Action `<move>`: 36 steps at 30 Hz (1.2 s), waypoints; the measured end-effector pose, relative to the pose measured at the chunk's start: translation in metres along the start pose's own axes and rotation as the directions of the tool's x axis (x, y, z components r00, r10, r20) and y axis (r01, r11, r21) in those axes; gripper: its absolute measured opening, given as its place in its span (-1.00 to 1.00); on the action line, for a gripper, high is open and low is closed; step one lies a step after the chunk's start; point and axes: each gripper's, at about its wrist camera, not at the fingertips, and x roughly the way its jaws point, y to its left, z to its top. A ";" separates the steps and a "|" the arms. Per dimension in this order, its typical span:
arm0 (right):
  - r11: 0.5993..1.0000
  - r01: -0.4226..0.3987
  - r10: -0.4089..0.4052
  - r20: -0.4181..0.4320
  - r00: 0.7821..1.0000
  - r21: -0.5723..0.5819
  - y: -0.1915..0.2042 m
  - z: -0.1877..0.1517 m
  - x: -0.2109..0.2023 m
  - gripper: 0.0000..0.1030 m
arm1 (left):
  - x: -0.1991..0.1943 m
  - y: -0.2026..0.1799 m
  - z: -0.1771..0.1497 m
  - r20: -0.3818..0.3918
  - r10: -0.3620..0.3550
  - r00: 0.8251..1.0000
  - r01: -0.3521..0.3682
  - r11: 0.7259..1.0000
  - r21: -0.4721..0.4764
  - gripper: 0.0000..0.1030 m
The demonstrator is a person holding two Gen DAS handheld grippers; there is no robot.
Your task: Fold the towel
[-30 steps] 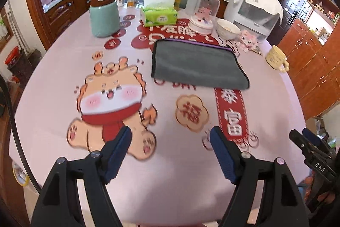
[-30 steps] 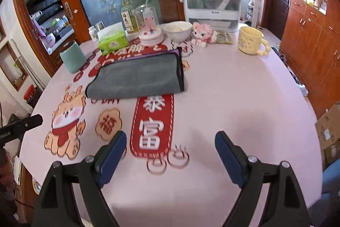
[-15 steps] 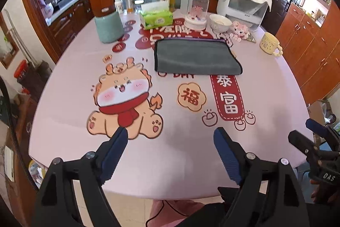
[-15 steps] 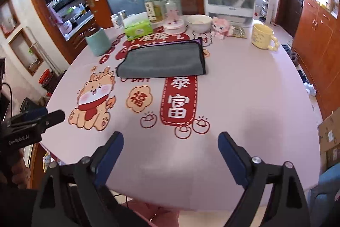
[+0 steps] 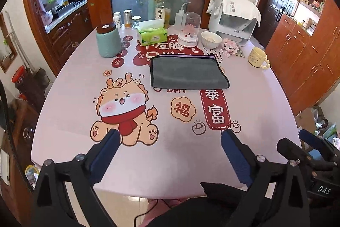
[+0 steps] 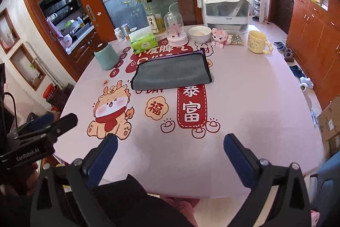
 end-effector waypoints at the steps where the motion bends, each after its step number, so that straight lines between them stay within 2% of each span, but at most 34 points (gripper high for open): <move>1: 1.000 0.006 -0.006 0.003 1.000 0.003 0.001 -0.001 -0.001 0.95 | 0.000 0.001 -0.001 0.000 0.005 1.000 -0.005 1.000 -0.005 0.86; 5: 0.999 0.036 -0.036 0.018 0.999 0.032 0.003 -0.006 -0.003 0.95 | 0.000 0.005 -0.007 0.011 0.029 1.000 -0.029 0.999 -0.027 0.87; 8: 0.999 0.040 -0.041 0.034 0.999 0.027 0.007 -0.010 -0.005 0.95 | -0.003 0.003 -0.008 0.033 0.038 0.999 -0.038 0.999 -0.011 0.96; 14: 0.999 0.050 -0.050 0.065 0.997 0.005 0.016 -0.011 -0.008 0.95 | -0.011 -0.004 -0.005 0.098 0.084 0.992 -0.087 0.996 0.026 0.99; 23: 0.999 0.053 -0.054 0.072 0.996 0.008 0.015 -0.009 -0.006 0.95 | -0.009 0.004 0.001 0.116 0.151 0.982 -0.150 0.988 -0.018 0.99; 36: 0.999 0.054 -0.054 0.048 0.997 0.004 0.014 -0.003 0.005 0.95 | -0.005 -0.005 0.003 0.119 0.148 0.982 -0.150 0.989 0.008 0.99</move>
